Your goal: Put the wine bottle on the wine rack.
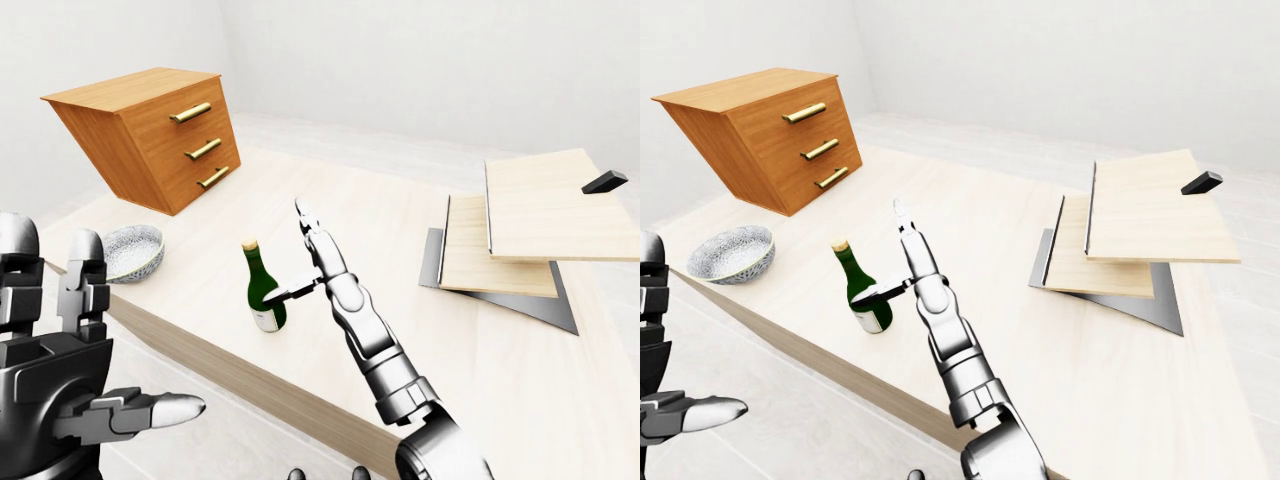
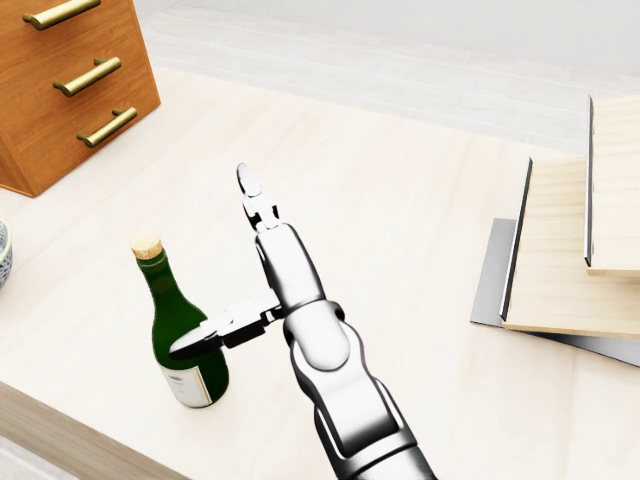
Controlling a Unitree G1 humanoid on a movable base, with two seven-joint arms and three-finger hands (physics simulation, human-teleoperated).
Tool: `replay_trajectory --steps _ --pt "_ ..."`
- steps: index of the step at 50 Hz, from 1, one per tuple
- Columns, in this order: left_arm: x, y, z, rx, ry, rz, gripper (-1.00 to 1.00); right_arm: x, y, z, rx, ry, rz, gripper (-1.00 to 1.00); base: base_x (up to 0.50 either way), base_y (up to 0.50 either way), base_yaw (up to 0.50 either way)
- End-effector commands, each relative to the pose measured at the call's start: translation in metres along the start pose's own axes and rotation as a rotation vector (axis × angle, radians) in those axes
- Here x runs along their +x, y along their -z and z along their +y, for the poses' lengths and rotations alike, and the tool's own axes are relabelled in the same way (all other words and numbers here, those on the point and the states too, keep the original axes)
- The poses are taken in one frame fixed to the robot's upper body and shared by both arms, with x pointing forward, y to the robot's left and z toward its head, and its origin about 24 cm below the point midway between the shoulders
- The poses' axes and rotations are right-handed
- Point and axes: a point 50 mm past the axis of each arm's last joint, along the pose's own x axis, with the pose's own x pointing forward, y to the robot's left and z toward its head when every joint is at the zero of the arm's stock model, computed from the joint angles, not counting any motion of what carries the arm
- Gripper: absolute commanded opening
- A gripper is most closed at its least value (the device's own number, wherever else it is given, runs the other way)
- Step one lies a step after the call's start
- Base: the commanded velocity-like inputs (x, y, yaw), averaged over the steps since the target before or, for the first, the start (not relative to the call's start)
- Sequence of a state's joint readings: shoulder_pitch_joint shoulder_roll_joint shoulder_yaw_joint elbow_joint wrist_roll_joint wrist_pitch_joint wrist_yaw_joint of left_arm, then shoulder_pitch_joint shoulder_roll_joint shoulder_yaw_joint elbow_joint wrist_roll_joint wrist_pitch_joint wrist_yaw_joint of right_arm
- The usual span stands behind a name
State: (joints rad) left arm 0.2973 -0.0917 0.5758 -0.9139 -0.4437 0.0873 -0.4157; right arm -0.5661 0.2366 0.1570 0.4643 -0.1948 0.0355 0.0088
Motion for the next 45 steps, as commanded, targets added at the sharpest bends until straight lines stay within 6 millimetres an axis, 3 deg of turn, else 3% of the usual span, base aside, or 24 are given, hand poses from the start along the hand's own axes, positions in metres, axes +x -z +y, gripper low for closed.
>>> replay_trajectory --steps 1,17,45 --pt "-0.001 0.005 0.001 0.0 0.001 0.024 1.0 0.007 0.0 0.008 0.025 -0.024 0.009 1.0 0.0 0.0 0.0" --pt "-0.001 0.005 0.001 -0.003 -0.008 0.021 1.0 0.025 -0.005 0.012 0.053 -0.063 0.008 1.0 0.0 0.0 0.0" --pt "0.002 -0.002 0.003 0.006 -0.011 -0.016 1.0 0.036 -0.005 0.021 0.169 -0.138 0.06 1.0 0.0 0.0 0.0"
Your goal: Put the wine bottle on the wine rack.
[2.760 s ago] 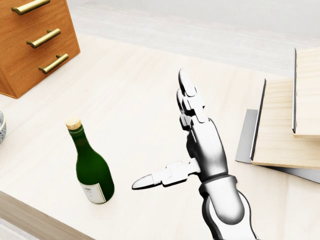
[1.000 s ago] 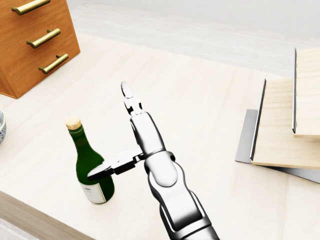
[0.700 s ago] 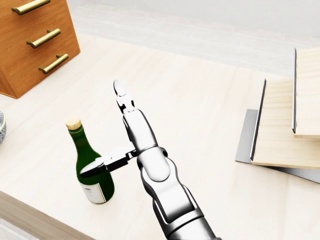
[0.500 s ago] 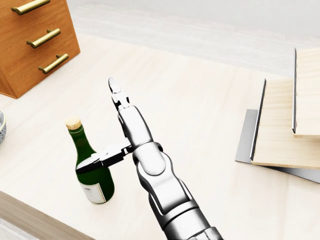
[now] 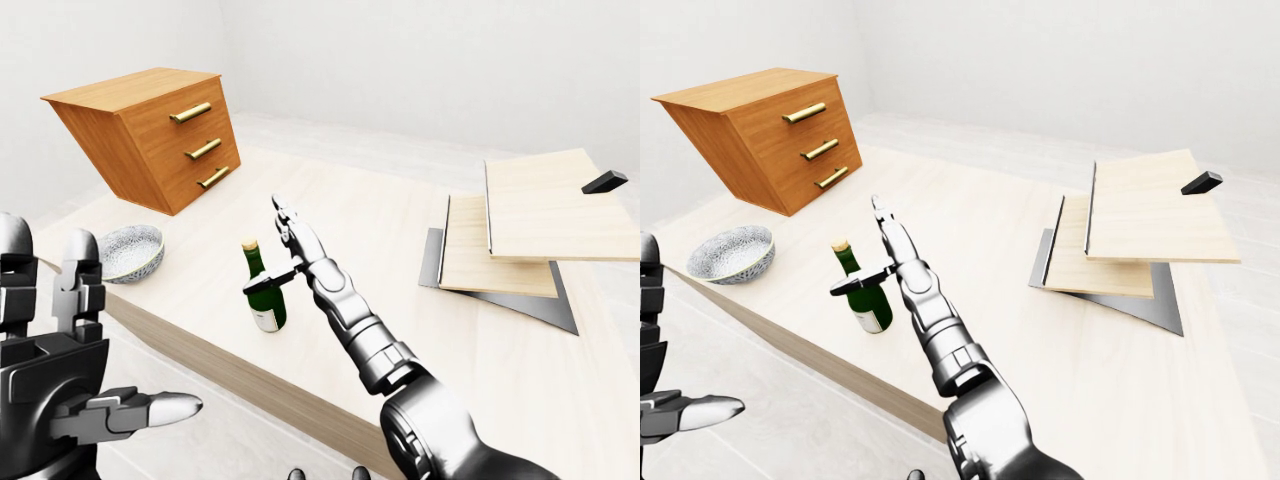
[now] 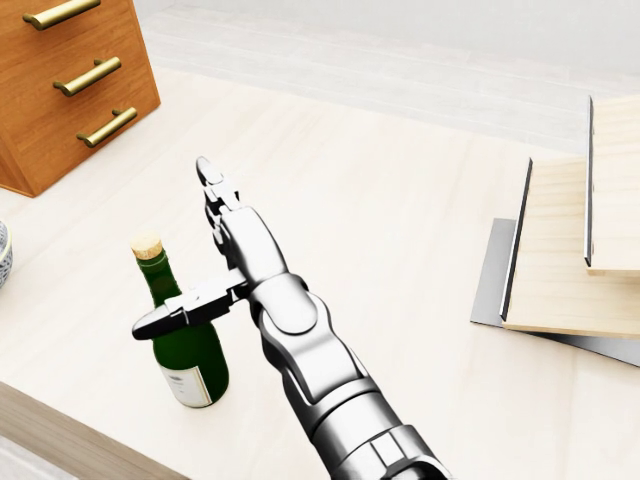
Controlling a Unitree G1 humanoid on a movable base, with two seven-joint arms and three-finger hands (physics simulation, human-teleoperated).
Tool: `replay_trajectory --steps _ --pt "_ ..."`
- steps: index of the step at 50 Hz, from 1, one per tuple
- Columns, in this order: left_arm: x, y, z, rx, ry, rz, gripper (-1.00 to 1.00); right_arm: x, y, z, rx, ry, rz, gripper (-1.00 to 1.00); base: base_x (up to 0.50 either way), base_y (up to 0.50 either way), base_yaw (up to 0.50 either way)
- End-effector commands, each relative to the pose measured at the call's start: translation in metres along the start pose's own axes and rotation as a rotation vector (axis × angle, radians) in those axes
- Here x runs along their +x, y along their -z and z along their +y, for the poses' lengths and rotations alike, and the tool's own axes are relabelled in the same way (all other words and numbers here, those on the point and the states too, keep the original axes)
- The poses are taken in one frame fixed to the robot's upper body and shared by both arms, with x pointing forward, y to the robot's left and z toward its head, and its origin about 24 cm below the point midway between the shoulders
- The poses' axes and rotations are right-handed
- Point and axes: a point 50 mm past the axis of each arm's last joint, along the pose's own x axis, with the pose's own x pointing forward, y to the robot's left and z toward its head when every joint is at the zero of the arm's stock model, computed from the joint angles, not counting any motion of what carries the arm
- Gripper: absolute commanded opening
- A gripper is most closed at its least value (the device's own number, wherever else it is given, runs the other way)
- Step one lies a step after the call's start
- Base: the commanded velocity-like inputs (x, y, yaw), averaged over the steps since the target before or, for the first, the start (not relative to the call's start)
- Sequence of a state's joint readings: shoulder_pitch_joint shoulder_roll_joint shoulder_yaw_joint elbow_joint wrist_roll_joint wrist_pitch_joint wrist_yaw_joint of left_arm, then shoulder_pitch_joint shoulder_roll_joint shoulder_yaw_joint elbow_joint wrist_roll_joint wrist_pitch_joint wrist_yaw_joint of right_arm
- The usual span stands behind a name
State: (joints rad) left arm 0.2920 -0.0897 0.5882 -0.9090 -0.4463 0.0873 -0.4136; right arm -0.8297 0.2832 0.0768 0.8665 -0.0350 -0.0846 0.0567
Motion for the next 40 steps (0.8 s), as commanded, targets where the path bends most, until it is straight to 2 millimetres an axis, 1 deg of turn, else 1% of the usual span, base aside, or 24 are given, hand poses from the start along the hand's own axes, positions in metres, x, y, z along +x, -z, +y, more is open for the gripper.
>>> replay_trajectory --steps 1,6,8,20,24,32,40 --pt "0.002 -0.002 0.001 0.0 -0.001 -0.014 1.0 0.005 -0.001 0.001 0.021 -0.015 0.019 1.0 0.0 0.0 0.0" --pt "0.002 0.0 0.0 -0.002 0.0 -0.005 1.0 0.006 -0.001 0.001 0.027 -0.021 0.029 1.0 0.0 0.0 0.0" --pt "0.001 0.001 0.0 -0.003 0.001 0.001 1.0 0.006 0.005 0.002 0.027 -0.028 0.065 1.0 0.0 0.0 0.0" --pt "0.0 0.0 0.0 0.001 0.001 -0.001 1.0 0.007 0.015 0.006 0.034 -0.042 0.128 1.0 0.0 0.0 0.0" --pt "-0.001 0.002 0.0 0.0 0.003 0.015 1.0 0.007 0.018 0.009 0.037 -0.056 0.148 1.0 0.0 0.0 0.0" --pt "-0.002 0.007 0.001 -0.004 0.002 0.034 1.0 0.008 0.019 0.016 0.036 -0.085 0.159 1.0 0.0 0.0 0.0" --pt "-0.002 0.009 0.002 -0.007 0.0 0.041 1.0 0.01 0.016 0.018 0.023 -0.103 0.161 1.0 0.0 0.0 0.0"
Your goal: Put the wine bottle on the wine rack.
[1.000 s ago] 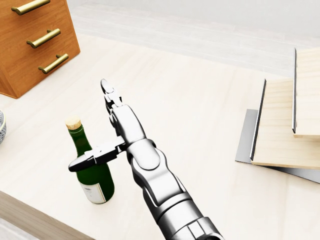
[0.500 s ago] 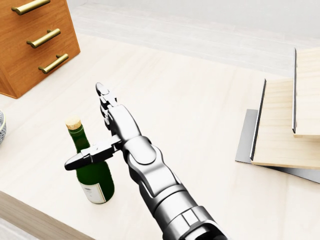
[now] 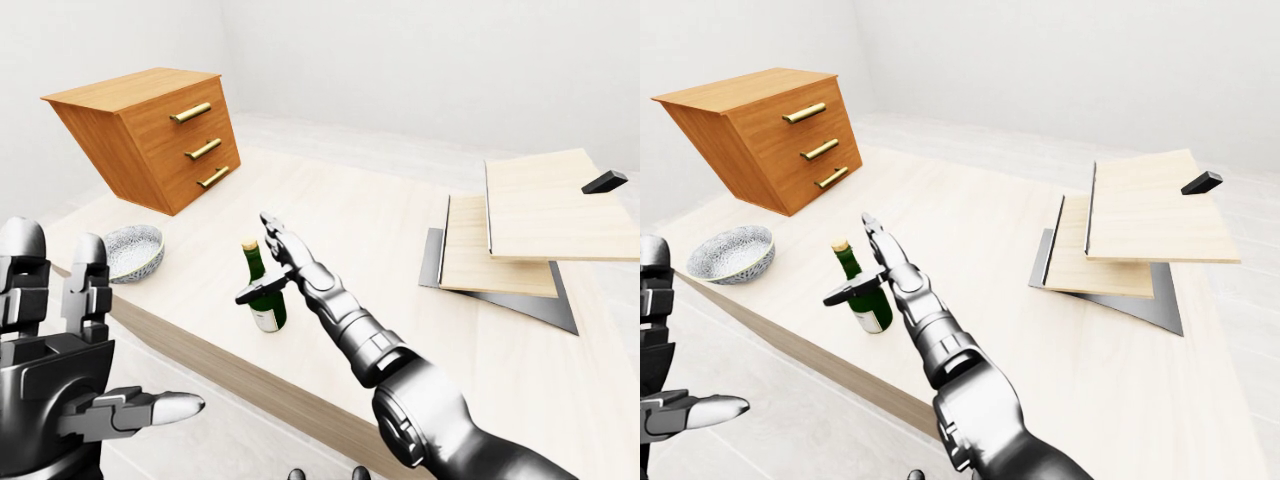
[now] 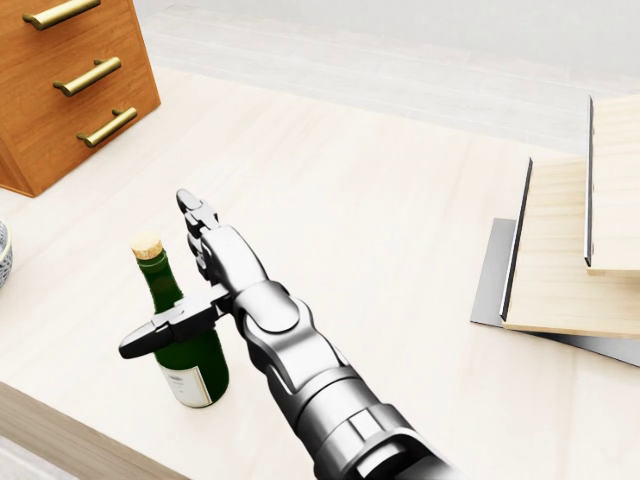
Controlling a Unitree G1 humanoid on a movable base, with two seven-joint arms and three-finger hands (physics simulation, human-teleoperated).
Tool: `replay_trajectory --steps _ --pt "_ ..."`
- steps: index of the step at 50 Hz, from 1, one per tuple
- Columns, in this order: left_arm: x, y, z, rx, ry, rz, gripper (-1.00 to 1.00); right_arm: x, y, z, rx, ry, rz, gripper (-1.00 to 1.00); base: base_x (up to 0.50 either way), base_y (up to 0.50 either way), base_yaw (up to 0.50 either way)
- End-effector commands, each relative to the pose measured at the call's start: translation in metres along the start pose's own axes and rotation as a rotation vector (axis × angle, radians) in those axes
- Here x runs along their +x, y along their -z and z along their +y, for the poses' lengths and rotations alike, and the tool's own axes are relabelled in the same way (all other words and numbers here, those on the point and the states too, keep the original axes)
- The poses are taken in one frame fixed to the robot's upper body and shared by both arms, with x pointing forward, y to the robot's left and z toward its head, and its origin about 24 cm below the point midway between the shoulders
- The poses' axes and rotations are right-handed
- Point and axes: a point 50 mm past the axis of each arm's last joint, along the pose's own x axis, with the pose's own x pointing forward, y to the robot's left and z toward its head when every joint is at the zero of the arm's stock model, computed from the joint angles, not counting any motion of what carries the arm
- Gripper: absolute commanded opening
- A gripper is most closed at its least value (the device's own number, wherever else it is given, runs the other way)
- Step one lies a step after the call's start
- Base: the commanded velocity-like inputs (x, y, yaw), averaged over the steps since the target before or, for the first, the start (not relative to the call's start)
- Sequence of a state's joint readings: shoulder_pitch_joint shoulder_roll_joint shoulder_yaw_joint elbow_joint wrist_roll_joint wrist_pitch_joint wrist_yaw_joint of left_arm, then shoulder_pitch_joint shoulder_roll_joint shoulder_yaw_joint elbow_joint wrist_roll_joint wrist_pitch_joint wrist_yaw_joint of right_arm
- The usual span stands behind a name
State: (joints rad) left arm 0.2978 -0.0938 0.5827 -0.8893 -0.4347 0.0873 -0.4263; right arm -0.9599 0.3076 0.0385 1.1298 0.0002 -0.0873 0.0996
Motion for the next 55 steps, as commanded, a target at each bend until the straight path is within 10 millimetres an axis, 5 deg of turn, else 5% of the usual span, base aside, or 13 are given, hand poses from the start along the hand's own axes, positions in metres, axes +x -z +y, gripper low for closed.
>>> replay_trajectory --steps 1,38,39,40,43,46,55 --pt "-0.001 0.004 0.001 -0.004 -0.002 0.016 1.0 0.002 -0.001 0.005 -0.01 -0.026 0.014 1.0 0.0 0.0 0.0" --pt "-0.002 0.006 0.003 -0.013 -0.014 0.027 1.0 0.004 -0.007 0.01 -0.032 -0.051 0.003 1.0 0.0 0.0 0.0" --pt "-0.002 0.006 0.003 -0.014 -0.014 0.026 1.0 0.004 -0.007 0.01 -0.031 -0.05 0.003 0.84 0.0 0.0 0.0" --pt "-0.002 0.006 0.003 -0.014 -0.014 0.026 1.0 0.004 -0.007 0.01 -0.031 -0.05 0.003 0.22 0.0 0.0 0.0" --pt "-0.002 0.007 0.003 -0.014 -0.013 0.029 1.0 0.004 -0.007 0.01 -0.031 -0.049 0.001 -0.76 0.0 0.0 0.0" --pt "-0.002 0.007 0.003 -0.015 -0.013 0.027 1.0 0.004 -0.008 0.01 -0.032 -0.047 0.001 -1.0 0.0 0.0 0.0" --pt "-0.003 0.006 0.003 -0.013 -0.014 0.03 1.0 0.004 -0.007 0.009 -0.033 -0.046 0.001 -1.0 0.0 0.0 0.0"
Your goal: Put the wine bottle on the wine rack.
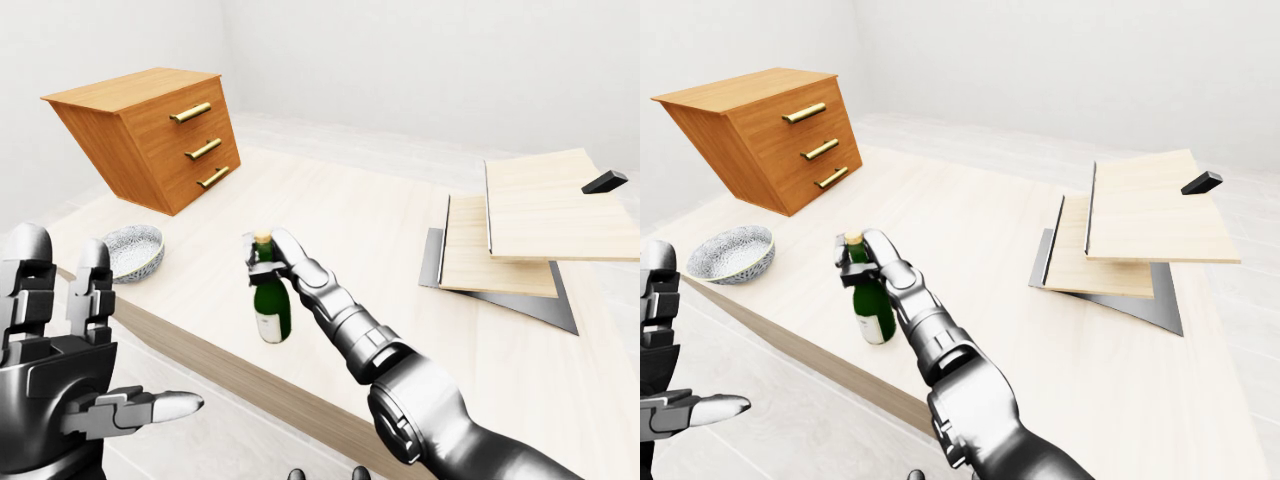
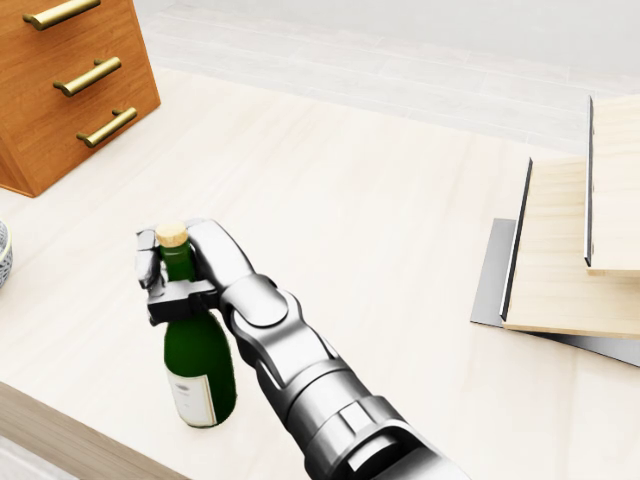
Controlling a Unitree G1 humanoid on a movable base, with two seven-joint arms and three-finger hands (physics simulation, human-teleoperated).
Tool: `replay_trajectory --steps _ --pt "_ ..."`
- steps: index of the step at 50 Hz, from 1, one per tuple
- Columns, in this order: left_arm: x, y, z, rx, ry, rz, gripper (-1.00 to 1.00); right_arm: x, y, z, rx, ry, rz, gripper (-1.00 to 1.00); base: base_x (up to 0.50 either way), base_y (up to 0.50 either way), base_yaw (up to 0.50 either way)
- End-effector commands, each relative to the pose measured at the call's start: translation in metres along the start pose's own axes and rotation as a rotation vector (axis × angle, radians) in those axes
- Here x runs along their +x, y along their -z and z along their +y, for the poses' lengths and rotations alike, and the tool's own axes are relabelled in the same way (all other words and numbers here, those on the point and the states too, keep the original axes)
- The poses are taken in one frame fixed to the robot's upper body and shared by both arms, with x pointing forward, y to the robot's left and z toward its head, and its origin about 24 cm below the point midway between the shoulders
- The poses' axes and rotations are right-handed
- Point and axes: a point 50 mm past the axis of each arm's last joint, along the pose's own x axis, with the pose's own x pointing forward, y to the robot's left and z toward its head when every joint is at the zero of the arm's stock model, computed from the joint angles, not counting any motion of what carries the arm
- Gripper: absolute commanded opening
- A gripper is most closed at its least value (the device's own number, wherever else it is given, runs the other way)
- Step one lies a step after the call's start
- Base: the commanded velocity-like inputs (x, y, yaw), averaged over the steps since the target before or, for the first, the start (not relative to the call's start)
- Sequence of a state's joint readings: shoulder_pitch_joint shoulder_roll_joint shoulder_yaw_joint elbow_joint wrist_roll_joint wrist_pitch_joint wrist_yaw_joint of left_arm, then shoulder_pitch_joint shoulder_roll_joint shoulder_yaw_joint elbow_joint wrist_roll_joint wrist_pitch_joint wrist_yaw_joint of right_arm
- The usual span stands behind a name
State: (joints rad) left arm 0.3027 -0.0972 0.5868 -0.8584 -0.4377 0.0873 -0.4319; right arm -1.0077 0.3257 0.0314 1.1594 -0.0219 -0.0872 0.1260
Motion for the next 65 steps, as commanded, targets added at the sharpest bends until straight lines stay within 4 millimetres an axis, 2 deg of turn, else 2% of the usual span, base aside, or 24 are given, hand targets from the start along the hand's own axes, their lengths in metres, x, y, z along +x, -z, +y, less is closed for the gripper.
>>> replay_trajectory --steps 1,11,16,29,37,52,65 --pt "0.0 0.0 0.0 0.0 0.0 0.0 1.0 -0.001 0.002 0.0 -0.001 0.007 0.006 -1.0 0.0 0.0 0.0" --pt "-0.001 0.003 -0.001 -0.002 0.006 0.015 1.0 -0.001 0.004 -0.001 0.01 0.008 0.008 -1.0 0.0 0.0 0.0" --pt "-0.001 0.002 -0.001 -0.002 0.005 0.014 1.0 -0.001 -0.001 -0.003 0.012 0.02 -0.016 -1.0 0.0 0.0 0.0" --pt "-0.001 0.005 -0.004 -0.006 0.018 0.023 1.0 -0.005 -0.035 -0.021 -0.009 0.087 -0.161 -1.0 0.0 0.0 0.0" --pt "0.002 -0.003 -0.003 0.002 0.012 -0.016 1.0 -0.011 -0.053 -0.035 -0.01 0.138 -0.18 -1.0 0.0 0.0 0.0" --pt "0.006 -0.007 -0.003 -0.002 0.016 -0.046 1.0 -0.038 -0.104 -0.062 -0.012 0.221 -0.409 -1.0 0.0 0.0 0.0" --pt "0.004 -0.002 -0.006 -0.01 0.025 -0.019 1.0 -0.07 -0.123 -0.094 0.058 0.314 -0.559 -1.0 0.0 0.0 0.0"
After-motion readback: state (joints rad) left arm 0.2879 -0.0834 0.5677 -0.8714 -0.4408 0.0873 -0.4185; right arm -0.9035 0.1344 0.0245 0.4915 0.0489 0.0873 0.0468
